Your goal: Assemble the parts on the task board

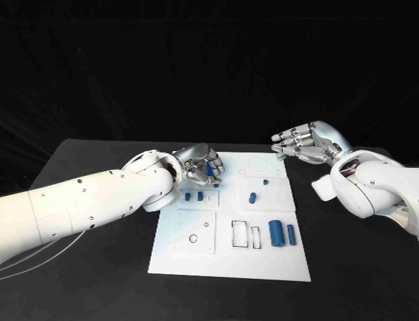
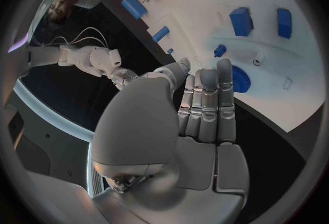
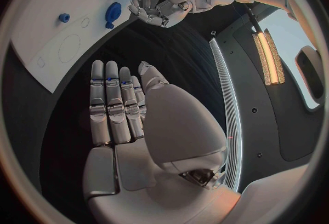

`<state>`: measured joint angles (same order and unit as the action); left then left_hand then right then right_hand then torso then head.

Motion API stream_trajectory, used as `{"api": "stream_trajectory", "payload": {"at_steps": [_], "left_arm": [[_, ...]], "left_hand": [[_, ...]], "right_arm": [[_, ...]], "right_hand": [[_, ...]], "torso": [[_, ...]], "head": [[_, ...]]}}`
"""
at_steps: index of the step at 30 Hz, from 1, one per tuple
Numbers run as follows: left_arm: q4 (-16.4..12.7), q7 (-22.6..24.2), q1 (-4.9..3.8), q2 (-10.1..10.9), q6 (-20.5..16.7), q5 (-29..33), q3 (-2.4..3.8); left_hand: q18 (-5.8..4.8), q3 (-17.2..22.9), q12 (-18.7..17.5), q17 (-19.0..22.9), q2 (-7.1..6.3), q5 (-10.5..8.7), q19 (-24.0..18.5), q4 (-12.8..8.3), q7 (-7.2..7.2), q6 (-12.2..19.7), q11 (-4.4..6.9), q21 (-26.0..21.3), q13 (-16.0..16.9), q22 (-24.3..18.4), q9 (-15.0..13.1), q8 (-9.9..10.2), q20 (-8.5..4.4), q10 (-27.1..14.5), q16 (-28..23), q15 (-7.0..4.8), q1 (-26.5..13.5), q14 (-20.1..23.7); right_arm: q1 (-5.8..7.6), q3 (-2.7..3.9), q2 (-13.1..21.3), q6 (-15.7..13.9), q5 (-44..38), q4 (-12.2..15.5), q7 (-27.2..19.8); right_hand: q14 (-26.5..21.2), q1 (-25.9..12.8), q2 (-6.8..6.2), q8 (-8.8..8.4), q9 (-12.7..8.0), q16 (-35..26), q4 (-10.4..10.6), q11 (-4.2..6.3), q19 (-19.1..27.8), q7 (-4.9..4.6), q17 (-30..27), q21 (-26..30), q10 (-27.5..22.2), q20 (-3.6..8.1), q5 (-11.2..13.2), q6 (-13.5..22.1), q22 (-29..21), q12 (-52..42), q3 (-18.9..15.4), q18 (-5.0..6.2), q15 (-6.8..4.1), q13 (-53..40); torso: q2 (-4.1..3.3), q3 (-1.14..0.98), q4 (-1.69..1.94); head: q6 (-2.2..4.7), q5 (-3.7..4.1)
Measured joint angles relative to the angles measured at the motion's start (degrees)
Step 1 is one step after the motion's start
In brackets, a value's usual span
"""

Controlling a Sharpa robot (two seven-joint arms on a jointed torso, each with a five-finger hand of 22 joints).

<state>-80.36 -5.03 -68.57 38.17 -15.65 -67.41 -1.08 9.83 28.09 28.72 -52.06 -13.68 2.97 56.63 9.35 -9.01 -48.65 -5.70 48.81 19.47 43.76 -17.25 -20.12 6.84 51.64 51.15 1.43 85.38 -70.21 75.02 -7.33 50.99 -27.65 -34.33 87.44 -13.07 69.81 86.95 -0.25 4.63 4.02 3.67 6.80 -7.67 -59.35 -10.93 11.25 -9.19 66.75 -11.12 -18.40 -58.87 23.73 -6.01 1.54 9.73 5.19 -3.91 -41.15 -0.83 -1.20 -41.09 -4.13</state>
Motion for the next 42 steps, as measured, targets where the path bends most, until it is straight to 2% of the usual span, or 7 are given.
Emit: {"api": "stream_trajectory", "payload": {"at_steps": [3, 5, 8, 20, 24, 26, 42], "left_arm": [[1.5, 0.2, 0.18, -1.0, 0.3, -3.9, -0.01], [2.5, 0.2, 0.27, -1.7, 0.8, -6.5, -0.03], [3.5, 0.2, 0.37, -2.5, 1.4, -9.8, -0.04], [5.1, -1.1, 0.44, -3.8, 4.1, -17.2, -0.02], [5.2, -1.5, 0.44, -4.0, 5.0, -18.3, -0.01], [5.2, -1.7, 0.44, -4.1, 5.5, -18.9, -0.01], [7.3, -2.7, 0.50, -5.9, 7.7, -21.1, 0.02]], "left_hand": [[-0.01, -1.0, -1.3, -1.3, 0.01, 0.00, 2.4, -0.3, 0.30, -1.0, -0.22, 2.5, -1.5, 2.3, 1.3, 0.9, -0.02, -0.6, 3.3, 0.09, 0.0, -1.7], [0.00, -1.2, -1.9, -3.3, 0.01, 0.00, 5.7, -0.4, 0.47, -2.1, -0.12, 6.3, -2.4, 6.2, 2.1, 1.3, -0.12, -0.5, 6.8, -0.07, 0.0, -3.8], [-0.95, -1.4, -2.6, -6.1, 0.01, 0.00, 10.0, -0.7, 0.84, -3.3, 0.18, 11.8, -3.8, 11.9, 3.2, 2.2, -0.32, 0.3, 11.6, -0.28, 0.0, -6.4], [-3.57, -1.7, -3.6, -12.7, 0.31, 0.00, 18.3, -1.0, 1.71, -6.1, 0.78, 22.8, -6.3, 23.8, 4.9, 3.4, -0.80, 2.8, 20.9, -0.80, -0.3, -11.4], [-3.57, -1.7, -3.9, -13.6, 0.32, 0.00, 19.7, -1.0, 1.75, -6.5, 1.08, 24.7, -6.6, 25.9, 5.3, 3.9, -1.02, 3.8, 22.3, -1.06, -0.3, -12.1], [-4.44, -1.7, -3.9, -13.7, 0.32, 0.00, 20.0, -1.0, 1.65, -6.8, 1.11, 25.5, -6.7, 26.8, 5.3, 4.0, -1.13, 3.9, 22.5, -1.02, -0.3, -12.2], [-4.48, -0.9, -4.8, -13.6, 1.17, 0.00, 20.5, -1.7, 1.32, -7.1, 1.12, 26.5, -7.5, 28.2, 6.0, 5.1, -1.27, 4.7, 23.0, -1.02, 0.6, -12.6]], "right_arm": [[-0.03, 0.00, 0.0, 0.1, -0.5, 0.0, 0.0], [-0.04, 0.00, 0.0, 0.2, -0.8, 0.0, 0.0], [-0.06, 0.00, 0.0, 0.2, -1.1, 0.0, 0.1], [-0.09, 0.00, -0.1, 0.2, -1.5, 0.0, 0.1], [-0.09, 0.00, -0.1, 0.2, -1.5, 0.0, 0.2], [-0.09, 0.00, -0.2, 0.2, -1.5, 0.0, 0.2], [-0.15, 0.00, -0.4, 0.2, -1.5, 0.0, 0.2]], "right_hand": [[0.0, 0.0, -0.01, 0.00, 0.0, 0.0, 0.0, 0.00, 0.0, 0.00, -0.1, 0.0, 0.0, 0.00, 0.0, 0.0, -0.1, 0.0, 0.0, 0.00, 0.00, 0.0], [0.0, -0.3, -0.31, 0.00, 0.0, 0.0, 0.2, 0.00, 0.0, 0.00, -0.1, 0.0, 0.0, 0.00, -0.3, 0.0, -0.1, 0.2, 0.2, 0.00, 0.00, 0.0], [0.0, -0.3, -0.31, 0.00, -0.1, 0.0, 0.2, 0.00, 0.0, 0.00, -0.1, 0.0, 0.0, 0.00, -0.3, 0.0, -0.1, 0.2, 0.2, 0.00, 0.00, 0.1], [0.0, -0.8, -0.84, 0.00, -0.1, 0.0, 0.5, -0.01, 0.0, 0.00, -0.3, 0.0, 0.0, 0.00, -0.7, 0.0, -0.2, 0.2, 0.5, 0.00, 0.01, 0.1], [0.0, -0.8, -0.84, 0.00, -0.1, 0.0, 0.5, -0.01, 0.0, 0.00, -0.3, 0.0, 0.0, 0.00, -0.7, 0.0, -0.2, 0.2, 0.5, 0.00, 0.01, 0.1], [0.0, -0.8, -0.84, 0.00, -0.1, 0.0, 0.5, -0.01, 0.0, 0.00, -0.3, 0.0, 0.0, 0.00, -0.7, 0.0, -0.2, 0.2, 0.5, 0.00, 0.01, 0.1], [0.0, -1.1, -1.14, -0.01, -0.1, 0.0, 0.7, -0.01, 0.0, 0.00, -0.3, 0.0, 0.0, 0.00, -0.9, 0.0, -0.2, 0.2, 0.7, 0.00, 0.01, 0.0]], "torso": [[-0.03, -0.01, 0.00], [-0.03, -0.01, -0.01], [-0.03, -0.02, -0.03], [-0.05, -0.06, -0.04], [-0.05, -0.08, 0.00], [-0.05, -0.08, 0.04], [-0.06, 0.00, 0.00]], "head": [[0.03, 0.05], [0.04, 0.07], [0.04, 0.08], [-0.16, 0.27], [-0.26, 0.27], [-0.31, 0.27], [-0.46, 0.32]]}}
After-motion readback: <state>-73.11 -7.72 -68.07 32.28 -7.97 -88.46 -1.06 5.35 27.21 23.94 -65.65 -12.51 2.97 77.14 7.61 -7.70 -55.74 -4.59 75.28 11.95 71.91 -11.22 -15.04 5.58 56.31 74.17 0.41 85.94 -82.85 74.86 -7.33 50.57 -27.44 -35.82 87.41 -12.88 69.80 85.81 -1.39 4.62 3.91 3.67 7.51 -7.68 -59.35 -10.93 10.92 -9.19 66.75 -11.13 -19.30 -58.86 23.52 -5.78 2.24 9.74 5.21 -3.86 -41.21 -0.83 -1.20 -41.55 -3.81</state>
